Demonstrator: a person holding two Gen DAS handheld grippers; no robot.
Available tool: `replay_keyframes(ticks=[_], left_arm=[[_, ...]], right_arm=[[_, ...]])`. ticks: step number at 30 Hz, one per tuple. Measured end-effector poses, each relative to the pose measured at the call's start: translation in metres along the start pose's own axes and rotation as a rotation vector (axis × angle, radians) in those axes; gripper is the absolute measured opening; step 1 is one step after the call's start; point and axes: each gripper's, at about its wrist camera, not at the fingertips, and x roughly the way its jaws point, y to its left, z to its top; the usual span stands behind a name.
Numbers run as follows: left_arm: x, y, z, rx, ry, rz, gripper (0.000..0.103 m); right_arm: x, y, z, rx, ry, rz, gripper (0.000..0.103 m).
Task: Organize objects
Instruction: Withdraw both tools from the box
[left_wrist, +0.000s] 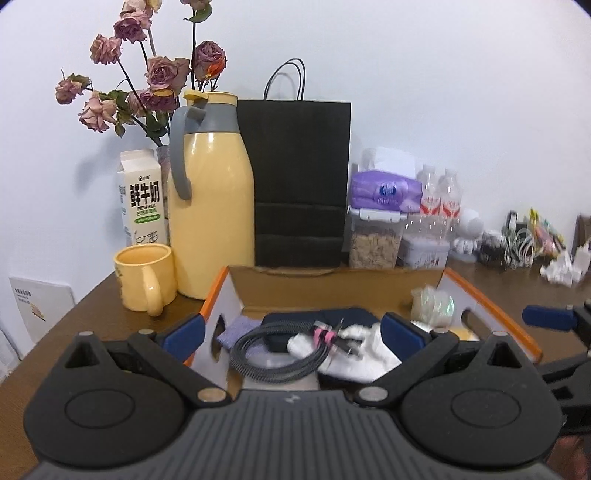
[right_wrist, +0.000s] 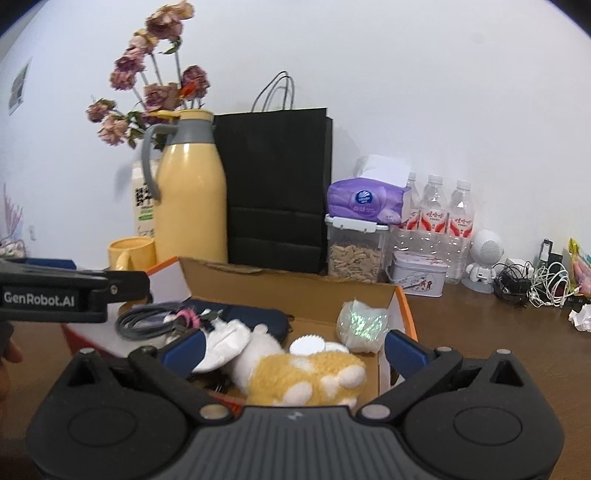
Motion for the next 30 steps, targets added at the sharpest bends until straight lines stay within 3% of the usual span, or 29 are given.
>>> replay_keyframes(ticks=[7,13,22,25,27,30], left_arm=[[-0.02,0.024,-0.028,0.037,0.078,0.014,0.103],[-0.028,0.046,-0.047,0.004,0.128,0.058,0.103],[-0.024,0.061,-0.064,-0.039,0.178,0.06,0.103],[-0.022,0.063,-0.066,-0.056,0.185,0.052,0.103],[-0.02,0.064,-0.067,-0.064,0.194,0.048,0.103],[-0.019,0.067,-0.067,-0.078,0.204,0.044,0.103]], right_arm=[[-0.016,0.004,-0.017,-0.027,0.053,0.044,0.103],[-0.02,0.016,-0.034,-0.072,0.111,0.09,0.103],[-0.015,0.035,-0.052,-0.118,0.186,0.114,0.102],[-0.01,0.038,-0.055,-0.129,0.21,0.1,0.092],[-0.004,0.04,-0.057,-0.132,0.236,0.096,0.079],[0.001,0.042,-0.06,-0.132,0.258,0.096,0.073]])
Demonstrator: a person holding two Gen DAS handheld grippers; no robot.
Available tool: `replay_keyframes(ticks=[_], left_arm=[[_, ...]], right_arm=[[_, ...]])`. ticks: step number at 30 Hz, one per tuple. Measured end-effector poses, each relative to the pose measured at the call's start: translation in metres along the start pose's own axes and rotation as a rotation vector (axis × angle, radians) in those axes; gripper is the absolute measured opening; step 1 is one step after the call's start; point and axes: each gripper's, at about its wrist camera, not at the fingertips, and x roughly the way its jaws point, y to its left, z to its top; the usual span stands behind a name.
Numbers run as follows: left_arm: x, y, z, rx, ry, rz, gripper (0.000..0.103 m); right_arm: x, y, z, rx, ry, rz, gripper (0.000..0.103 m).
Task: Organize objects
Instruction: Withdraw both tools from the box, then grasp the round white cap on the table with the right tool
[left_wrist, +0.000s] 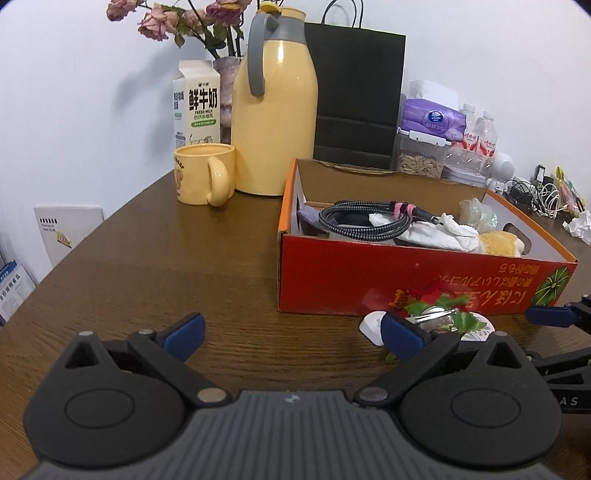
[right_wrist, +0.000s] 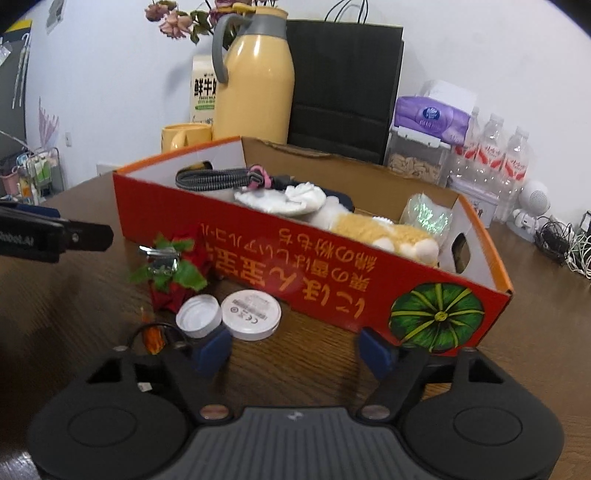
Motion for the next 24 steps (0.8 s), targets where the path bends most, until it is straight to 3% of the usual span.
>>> replay_keyframes(ticks=[4,11,24], left_arm=[[0.0,0.003,0.001,-0.014,0.003,-0.005,0.103],[-0.002,0.004,0.001,-0.021,0.003,-0.007,0.103],[0.001,0.004,0.001,-0.026,0.016,-0.008,0.103]], right_arm=[[0.005,0.004,0.003,0.001,-0.001,0.016,0.068],[0.009,0.014,0.009,0.006,-0.006,0.072,0.047],[0.018,0.012,0.014,0.063,0.005,0.108,0.045]])
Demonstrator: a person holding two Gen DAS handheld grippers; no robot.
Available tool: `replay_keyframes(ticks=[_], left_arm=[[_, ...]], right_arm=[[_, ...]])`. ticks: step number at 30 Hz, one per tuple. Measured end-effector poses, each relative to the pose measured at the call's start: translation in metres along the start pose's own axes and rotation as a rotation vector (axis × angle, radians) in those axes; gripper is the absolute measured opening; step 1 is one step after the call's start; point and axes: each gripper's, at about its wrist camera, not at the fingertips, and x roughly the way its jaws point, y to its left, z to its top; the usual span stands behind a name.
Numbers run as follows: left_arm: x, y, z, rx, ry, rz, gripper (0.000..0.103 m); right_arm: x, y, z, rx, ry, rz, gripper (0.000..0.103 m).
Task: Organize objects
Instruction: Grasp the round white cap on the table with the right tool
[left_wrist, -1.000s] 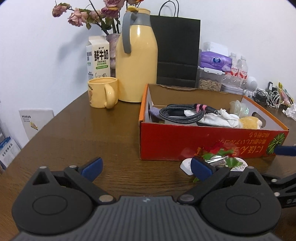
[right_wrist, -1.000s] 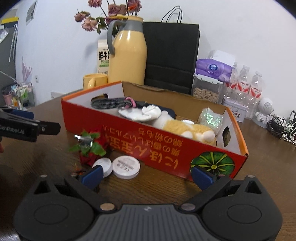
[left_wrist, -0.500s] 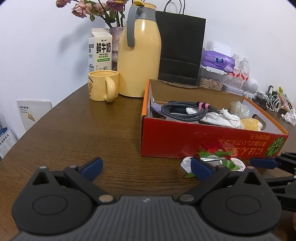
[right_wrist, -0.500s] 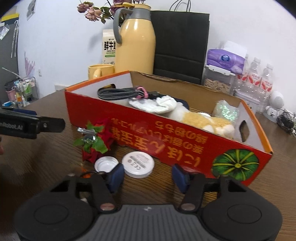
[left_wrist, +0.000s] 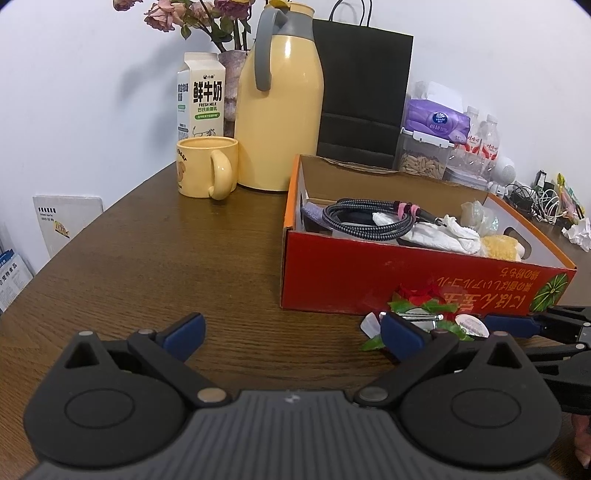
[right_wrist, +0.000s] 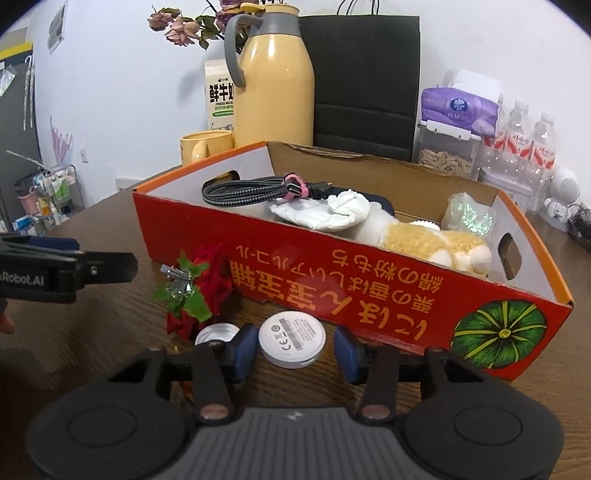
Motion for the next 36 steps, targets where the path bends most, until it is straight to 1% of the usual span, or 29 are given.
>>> replay_keyframes(ticks=[1,3,8,14,18,21,27,36], left_arm=[[0.0,0.0,0.0,-0.001,0.002,0.0,0.103],[0.001,0.0,0.0,-0.003,0.005,0.0,0.103],[0.003,0.001,-0.001,-0.009,0.011,-0.002,0.103],[0.003,-0.002,-0.002,0.003,0.008,-0.012,0.103],[0.002,-0.005,-0.003,0.013,-0.005,-0.018,0.103],[-0.002,-0.006,-0.003,0.01,-0.033,-0.025,0.103],[-0.003,-0.02,-0.005,0.043,-0.037,-0.038,0.103],[0.003,-0.046,-0.005,0.052,-0.027,-0.078,0.103]], right_arm=[[0.0,0.0,0.0,0.003,0.0,0.006,0.044],[0.0,0.0,0.0,0.001,-0.003,0.013,0.038],[-0.002,0.0,-0.001,0.005,-0.008,0.003,0.038],[-0.011,0.0,-0.003,-0.007,-0.046,-0.019,0.038],[-0.019,-0.003,-0.003,-0.008,-0.078,-0.038,0.038],[-0.026,-0.008,-0.005,-0.004,-0.098,-0.057,0.038],[-0.037,-0.022,-0.01,0.005,-0.115,-0.077,0.038],[-0.053,-0.041,-0.019,0.031,-0.138,-0.087,0.038]])
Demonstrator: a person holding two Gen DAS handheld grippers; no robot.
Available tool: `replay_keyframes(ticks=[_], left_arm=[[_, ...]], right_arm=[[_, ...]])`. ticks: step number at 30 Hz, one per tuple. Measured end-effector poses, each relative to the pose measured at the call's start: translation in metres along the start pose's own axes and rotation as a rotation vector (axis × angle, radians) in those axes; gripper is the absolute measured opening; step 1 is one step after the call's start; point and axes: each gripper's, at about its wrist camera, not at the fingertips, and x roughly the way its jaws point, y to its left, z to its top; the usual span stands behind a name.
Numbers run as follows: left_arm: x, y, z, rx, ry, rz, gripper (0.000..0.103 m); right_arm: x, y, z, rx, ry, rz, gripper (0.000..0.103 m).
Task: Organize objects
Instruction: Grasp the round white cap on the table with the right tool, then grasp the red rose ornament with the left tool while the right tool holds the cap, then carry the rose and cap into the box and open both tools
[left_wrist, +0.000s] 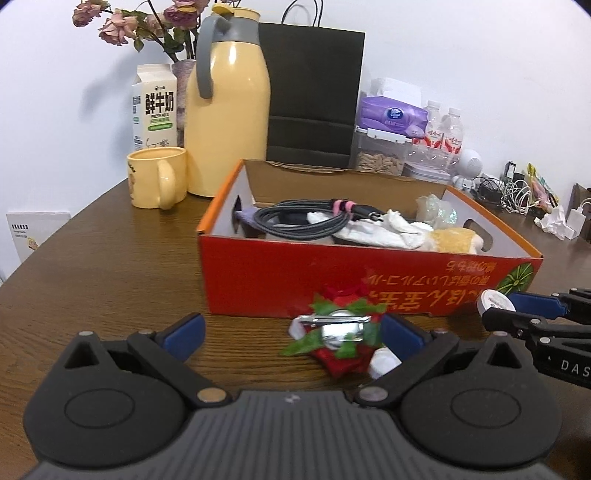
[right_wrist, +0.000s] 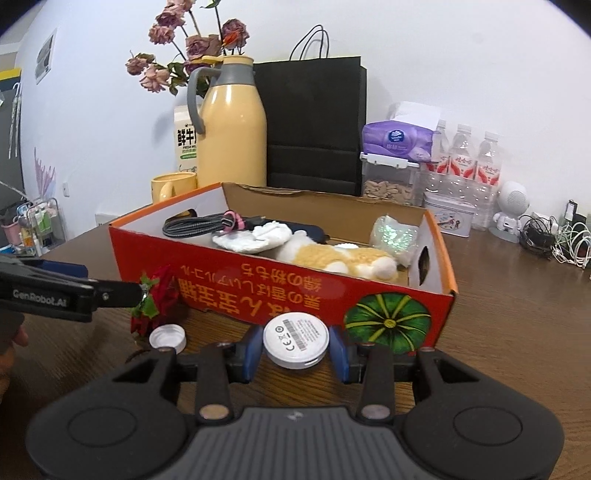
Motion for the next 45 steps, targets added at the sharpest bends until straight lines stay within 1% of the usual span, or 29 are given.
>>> replay_keyframes(ticks=[4,8,11,13,15,16,18,20,22,29,35,42,45], left_arm=[[0.007,-0.006,0.002,-0.005,0.016,-0.004,0.103],[0.01,-0.009,0.003,-0.013,0.025,-0.027,0.103],[0.013,-0.013,0.003,-0.012,0.034,-0.044,0.093],[0.015,-0.016,0.003,-0.012,0.046,-0.057,0.081],[0.017,-0.017,0.003,-0.018,0.059,-0.074,0.076],[0.018,-0.018,0.003,-0.021,0.062,-0.08,0.07],[0.018,-0.018,0.002,-0.024,0.064,-0.087,0.063],[0.017,-0.017,0.002,-0.028,0.059,-0.102,0.06],[0.015,-0.017,0.001,-0.025,0.05,-0.117,0.054],[0.009,-0.019,0.0,-0.013,0.028,-0.111,0.053],[0.002,-0.018,-0.001,-0.015,-0.008,-0.102,0.052],[-0.013,-0.022,-0.002,0.0,-0.068,-0.102,0.052],[-0.022,-0.024,0.002,0.008,-0.11,-0.106,0.052]], right_arm=[[-0.004,0.001,0.0,-0.005,-0.022,-0.005,0.038],[-0.004,0.004,0.0,-0.013,-0.02,-0.001,0.038],[-0.004,0.005,0.0,-0.017,-0.02,0.005,0.038],[-0.004,0.005,0.0,-0.019,-0.018,0.005,0.038],[-0.003,0.006,0.0,-0.02,-0.014,0.004,0.038],[-0.003,0.006,-0.001,-0.021,-0.013,0.003,0.038],[-0.003,0.006,-0.001,-0.023,-0.011,0.002,0.038],[-0.002,0.007,-0.001,-0.025,-0.01,0.001,0.038],[-0.002,0.007,-0.001,-0.027,-0.009,0.0,0.038],[-0.002,0.007,-0.001,-0.035,-0.008,-0.004,0.038],[-0.002,0.008,-0.002,-0.039,-0.018,-0.003,0.038],[-0.007,0.011,-0.001,-0.052,-0.048,0.006,0.038],[-0.013,0.013,0.0,-0.056,-0.08,0.02,0.038]])
